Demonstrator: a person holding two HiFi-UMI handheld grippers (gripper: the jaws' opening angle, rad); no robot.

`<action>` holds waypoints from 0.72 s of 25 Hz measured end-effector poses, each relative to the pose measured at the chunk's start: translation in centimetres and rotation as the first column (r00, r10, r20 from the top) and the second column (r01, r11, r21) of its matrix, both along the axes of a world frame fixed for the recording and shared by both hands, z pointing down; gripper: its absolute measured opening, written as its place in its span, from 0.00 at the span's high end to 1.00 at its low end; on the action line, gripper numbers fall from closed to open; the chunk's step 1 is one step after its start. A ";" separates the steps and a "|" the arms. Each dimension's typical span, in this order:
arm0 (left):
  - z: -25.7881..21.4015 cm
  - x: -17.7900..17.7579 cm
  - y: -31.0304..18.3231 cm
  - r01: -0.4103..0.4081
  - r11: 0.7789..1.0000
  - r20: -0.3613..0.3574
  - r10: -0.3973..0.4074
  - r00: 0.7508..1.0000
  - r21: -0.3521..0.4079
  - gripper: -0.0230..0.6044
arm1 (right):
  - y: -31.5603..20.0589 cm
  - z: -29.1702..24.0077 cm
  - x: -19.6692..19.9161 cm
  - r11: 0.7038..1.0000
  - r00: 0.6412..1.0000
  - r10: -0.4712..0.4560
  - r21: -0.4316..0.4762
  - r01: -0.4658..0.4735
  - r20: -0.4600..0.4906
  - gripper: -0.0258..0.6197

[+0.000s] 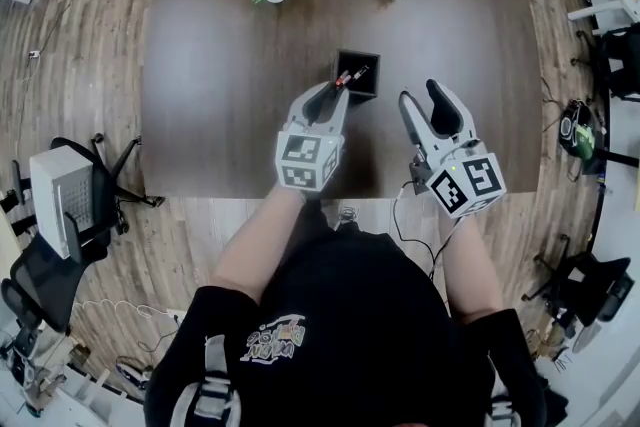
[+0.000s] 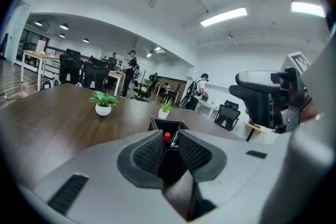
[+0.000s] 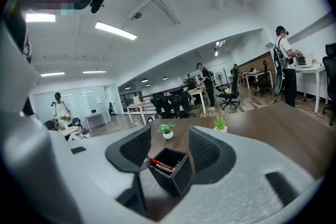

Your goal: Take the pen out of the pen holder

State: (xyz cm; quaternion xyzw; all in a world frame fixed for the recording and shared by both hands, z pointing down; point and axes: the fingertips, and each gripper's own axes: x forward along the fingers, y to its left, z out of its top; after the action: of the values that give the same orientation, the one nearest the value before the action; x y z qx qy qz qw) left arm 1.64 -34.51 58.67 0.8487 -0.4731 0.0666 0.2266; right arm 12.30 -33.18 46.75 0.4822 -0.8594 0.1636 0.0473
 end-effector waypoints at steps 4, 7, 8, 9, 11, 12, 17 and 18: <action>0.1 -0.1 -0.1 0.008 1.000 0.035 -0.008 0.999 0.023 0.85 | -0.2 0.3 0.1 1.000 1.000 -0.001 -0.009 0.001 0.005 0.61; 0.4 -0.3 -0.2 0.014 0.998 0.088 -0.019 0.996 0.059 0.86 | -0.2 0.6 0.3 1.000 1.000 -0.001 -0.008 0.002 0.012 0.61; 0.6 -0.3 -0.2 0.016 0.997 0.110 -0.024 0.994 0.073 0.86 | -0.2 0.6 0.3 1.000 1.000 -0.001 -0.010 0.002 0.013 0.61; 0.6 -0.3 -0.1 0.016 0.996 0.130 -0.027 0.991 0.085 0.86 | -0.2 0.7 0.3 1.000 1.000 -0.002 -0.013 0.002 0.012 0.61; 0.6 -0.1 0.0 0.011 0.994 0.164 -0.029 0.986 0.106 0.86 | -0.2 0.7 0.4 1.000 1.000 -0.003 -0.016 0.003 0.011 0.61; 0.5 0.1 0.1 0.007 0.993 0.179 -0.028 0.984 0.115 0.86 | -0.2 0.7 0.4 1.000 1.000 -0.003 -0.017 0.003 0.011 0.61; 0.6 0.2 -0.1 0.021 0.993 0.192 -0.042 0.980 0.114 0.86 | -0.3 0.6 0.8 1.000 1.000 0.001 -0.017 -0.001 0.013 0.61; 0.6 0.1 -0.1 0.025 0.993 0.195 -0.047 0.980 0.113 0.87 | -0.3 0.6 0.9 1.000 1.000 0.002 -0.016 -0.002 0.014 0.61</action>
State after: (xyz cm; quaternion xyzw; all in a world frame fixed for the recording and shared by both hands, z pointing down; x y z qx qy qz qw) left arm 1.76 -34.63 59.29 0.8405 -0.5115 0.1199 0.1326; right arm 13.20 -33.47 47.37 0.4814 -0.8578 0.1741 0.0450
